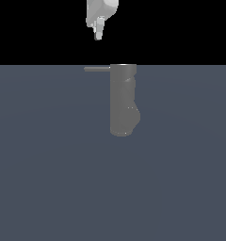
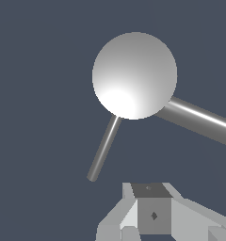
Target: Turn on the faucet by rotating a designated handle.
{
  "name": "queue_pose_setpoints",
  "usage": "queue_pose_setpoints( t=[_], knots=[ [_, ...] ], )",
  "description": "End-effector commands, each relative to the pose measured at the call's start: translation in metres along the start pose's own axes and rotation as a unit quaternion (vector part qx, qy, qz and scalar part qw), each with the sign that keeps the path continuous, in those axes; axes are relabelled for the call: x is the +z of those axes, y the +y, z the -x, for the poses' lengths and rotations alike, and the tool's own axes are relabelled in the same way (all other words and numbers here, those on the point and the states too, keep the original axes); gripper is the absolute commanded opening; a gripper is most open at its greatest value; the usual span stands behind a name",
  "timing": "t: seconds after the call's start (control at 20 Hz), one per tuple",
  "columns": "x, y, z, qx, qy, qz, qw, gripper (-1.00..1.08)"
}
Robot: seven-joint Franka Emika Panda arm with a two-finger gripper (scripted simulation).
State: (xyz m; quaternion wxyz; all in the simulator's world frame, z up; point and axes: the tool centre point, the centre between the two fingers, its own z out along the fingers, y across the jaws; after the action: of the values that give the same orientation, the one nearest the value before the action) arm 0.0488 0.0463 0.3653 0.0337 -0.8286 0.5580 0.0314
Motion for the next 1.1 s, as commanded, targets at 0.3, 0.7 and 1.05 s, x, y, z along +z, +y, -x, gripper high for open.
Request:
queue_pose_setpoints(
  t=[0.3,0.7,1.05],
  knots=[
    [0.050,-0.045,-0.003,0.105,0.020,0.004,0.9943,-1.00],
    [0.083,-0.071,-0.002,0.167,0.038,0.003,0.9852,-1.00],
    [0.096,-0.081,-0.001,0.189,0.046,0.002,0.9809,-1.00]
  ],
)
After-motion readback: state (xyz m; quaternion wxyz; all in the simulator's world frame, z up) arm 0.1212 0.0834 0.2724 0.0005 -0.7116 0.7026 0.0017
